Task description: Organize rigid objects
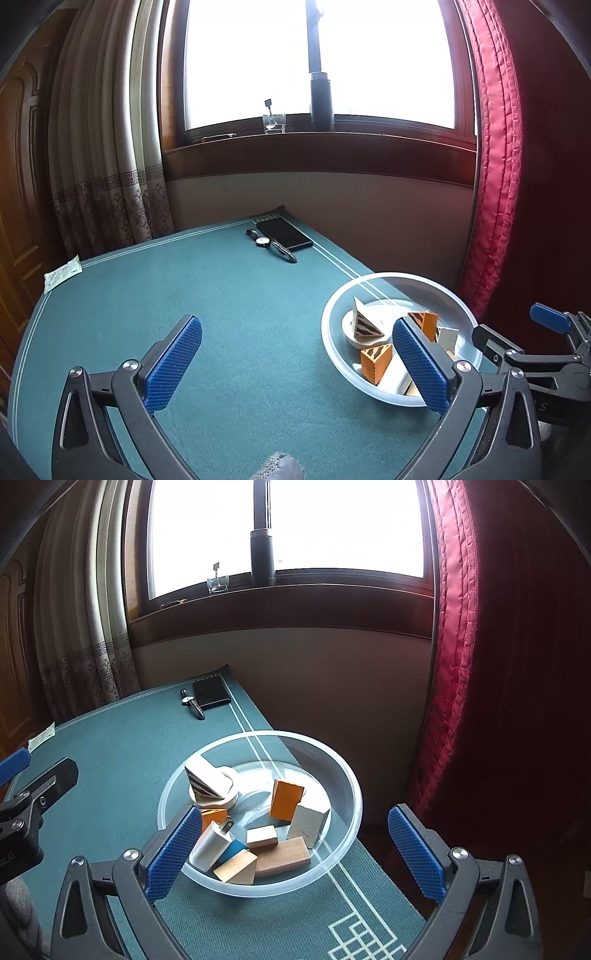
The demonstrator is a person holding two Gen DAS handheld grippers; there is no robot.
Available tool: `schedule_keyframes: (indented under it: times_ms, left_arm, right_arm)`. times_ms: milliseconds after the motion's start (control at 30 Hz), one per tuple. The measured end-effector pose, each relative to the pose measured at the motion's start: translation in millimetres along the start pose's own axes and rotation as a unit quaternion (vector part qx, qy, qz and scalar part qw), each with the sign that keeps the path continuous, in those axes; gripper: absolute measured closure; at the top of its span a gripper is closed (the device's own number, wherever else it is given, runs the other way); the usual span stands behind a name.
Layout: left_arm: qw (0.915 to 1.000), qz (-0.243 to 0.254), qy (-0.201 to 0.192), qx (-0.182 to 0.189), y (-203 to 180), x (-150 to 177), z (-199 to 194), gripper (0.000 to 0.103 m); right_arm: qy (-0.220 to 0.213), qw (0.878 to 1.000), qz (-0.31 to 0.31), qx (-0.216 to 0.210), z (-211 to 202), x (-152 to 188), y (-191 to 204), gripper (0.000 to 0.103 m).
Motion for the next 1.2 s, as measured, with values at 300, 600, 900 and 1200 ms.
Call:
schedule_keyframes:
  times_ms: [300, 600, 900, 1200]
  left_arm:
    - [0.9999, 0.014, 0.001, -0.010, -4.9, 3.5, -0.3, 0.000]
    - [0.9993, 0.033, 0.014, -0.010, -13.5, 11.2, 4.0, 0.000]
    - [0.9989, 0.034, 0.029, -0.015, -16.1, 15.7, 12.4, 0.000]
    - [0.9970, 0.048, 0.042, -0.044, -18.0, 23.4, 22.6, 0.000]
  right_arm:
    - [0.006, 1.000, 0.002, 0.009, -0.4, 6.4, -2.9, 0.001]
    - [0.014, 1.000, 0.002, 0.014, 3.7, 12.8, -5.9, 0.001]
    - [0.026, 1.000, 0.002, 0.016, 10.6, 18.4, -8.7, 0.001]
    - [0.032, 0.999, 0.005, 0.012, 16.6, 21.6, -10.5, 0.001]
Point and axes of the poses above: each gripper's, at about its wrist camera, not at the fingertips, and z roughly the way its jaws point, y to its left, x to its underside, the point moved 6 cm from there along z, roughly the way its jaws point, and after that the axes turned 14 degrees about -z, right-handed, at the moved point
